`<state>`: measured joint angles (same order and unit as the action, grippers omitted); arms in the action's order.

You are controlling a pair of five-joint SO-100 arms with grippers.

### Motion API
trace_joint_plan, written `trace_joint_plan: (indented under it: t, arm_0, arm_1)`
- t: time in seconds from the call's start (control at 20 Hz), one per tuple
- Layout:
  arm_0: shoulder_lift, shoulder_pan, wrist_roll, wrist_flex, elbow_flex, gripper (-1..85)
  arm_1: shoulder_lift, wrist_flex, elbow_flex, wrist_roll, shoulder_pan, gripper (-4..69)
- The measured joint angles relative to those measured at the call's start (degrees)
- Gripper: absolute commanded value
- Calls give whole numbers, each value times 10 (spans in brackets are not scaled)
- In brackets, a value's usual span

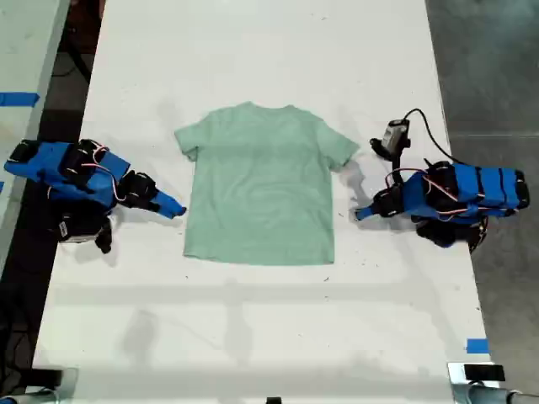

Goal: Fold t shirt

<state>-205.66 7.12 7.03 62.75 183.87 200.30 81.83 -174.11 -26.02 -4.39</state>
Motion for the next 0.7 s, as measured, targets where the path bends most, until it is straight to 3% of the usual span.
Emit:
trace_joint_plan:
  t: [0.2, 0.35, 0.4, 0.45, 0.6, 0.7]
  arm_0:
    - [0, 0, 0, 0, 0, 123]
    - [0, 0, 0, 0, 0, 123]
    - [0, 0, 0, 0, 0, 123]
    - [0, 0, 0, 0, 0, 123]
    - [0, 0, 0, 0, 0, 123]
    - [0, 0, 0, 0, 0, 123]
  arm_1:
    - [0, 0, 0, 13, 0, 73]
    - [2, 0, 2, 151, 43, 76]
    - [2, 0, 5, 180, 60, -1]
    - [7, -1, 12, 203, 92, -1]
    - [3, -9, 78, 172, 54, -6]
    - [-25, 30, 170, 145, -16, -3]
